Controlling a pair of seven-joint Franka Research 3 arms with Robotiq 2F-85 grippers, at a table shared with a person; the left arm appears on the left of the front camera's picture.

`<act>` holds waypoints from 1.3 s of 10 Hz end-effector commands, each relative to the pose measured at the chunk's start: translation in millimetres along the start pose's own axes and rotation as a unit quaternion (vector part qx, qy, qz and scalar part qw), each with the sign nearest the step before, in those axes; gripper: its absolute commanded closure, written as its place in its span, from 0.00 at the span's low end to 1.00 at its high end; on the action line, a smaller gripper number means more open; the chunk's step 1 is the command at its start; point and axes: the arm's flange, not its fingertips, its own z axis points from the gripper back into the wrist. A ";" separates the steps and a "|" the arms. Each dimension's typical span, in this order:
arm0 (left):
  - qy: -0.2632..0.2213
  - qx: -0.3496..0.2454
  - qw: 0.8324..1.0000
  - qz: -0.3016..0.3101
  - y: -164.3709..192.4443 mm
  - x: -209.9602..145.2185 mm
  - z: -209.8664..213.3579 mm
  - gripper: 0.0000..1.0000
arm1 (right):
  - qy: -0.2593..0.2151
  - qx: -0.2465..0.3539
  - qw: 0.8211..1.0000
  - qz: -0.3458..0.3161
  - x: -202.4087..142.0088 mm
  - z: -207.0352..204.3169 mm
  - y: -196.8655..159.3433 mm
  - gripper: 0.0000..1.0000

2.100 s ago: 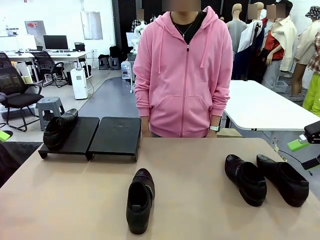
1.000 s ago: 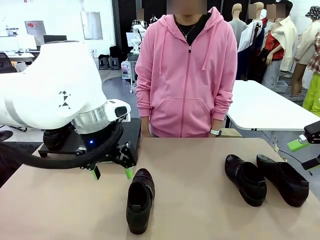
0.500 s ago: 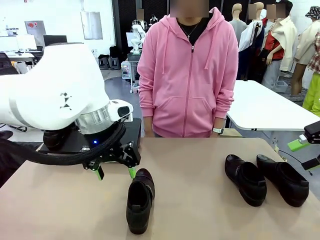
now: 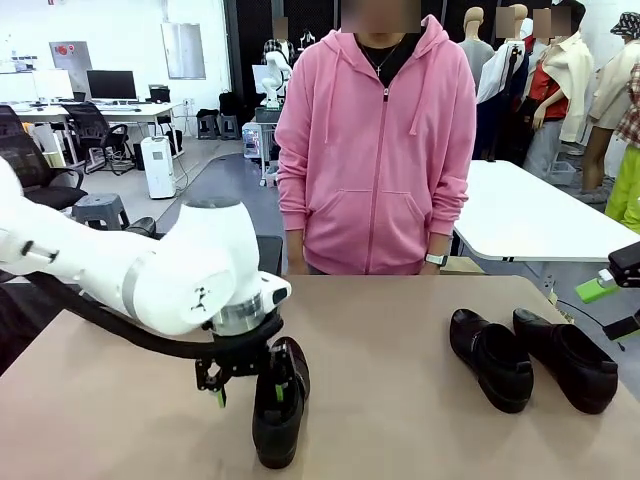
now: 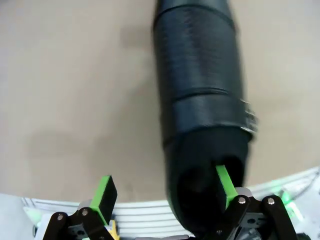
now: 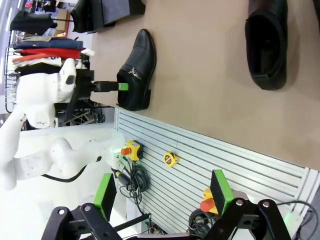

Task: Organize the shoes by placing them on the stand.
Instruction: Place the Shoe from the middle of the table onto the Shoes Stand.

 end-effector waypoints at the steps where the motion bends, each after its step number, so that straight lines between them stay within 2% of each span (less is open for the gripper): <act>1: 0.005 0.028 0.999 0.019 -3.6 7.6 -8.5 0.00 | -0.004 0.013 1.000 -0.012 -0.1 0.9 4.9 0.00; 5: 0.011 0.025 0.999 0.021 0.0 11.4 -20.6 0.00 | -0.004 0.013 1.000 -0.012 -0.1 0.9 4.9 0.00; 6: 0.004 0.038 0.999 0.014 -0.3 10.4 -21.1 0.60 | -0.004 0.013 1.000 -0.012 -0.1 0.9 4.9 0.00; 7: 0.004 0.024 1.000 0.013 -0.4 8.4 -19.8 1.00 | -0.004 0.013 1.000 -0.012 -0.1 0.9 4.9 0.00; 13: -0.025 0.002 1.000 -0.008 -1.3 7.9 -2.5 1.00 | -0.004 0.013 1.000 -0.012 -0.1 0.9 4.9 0.00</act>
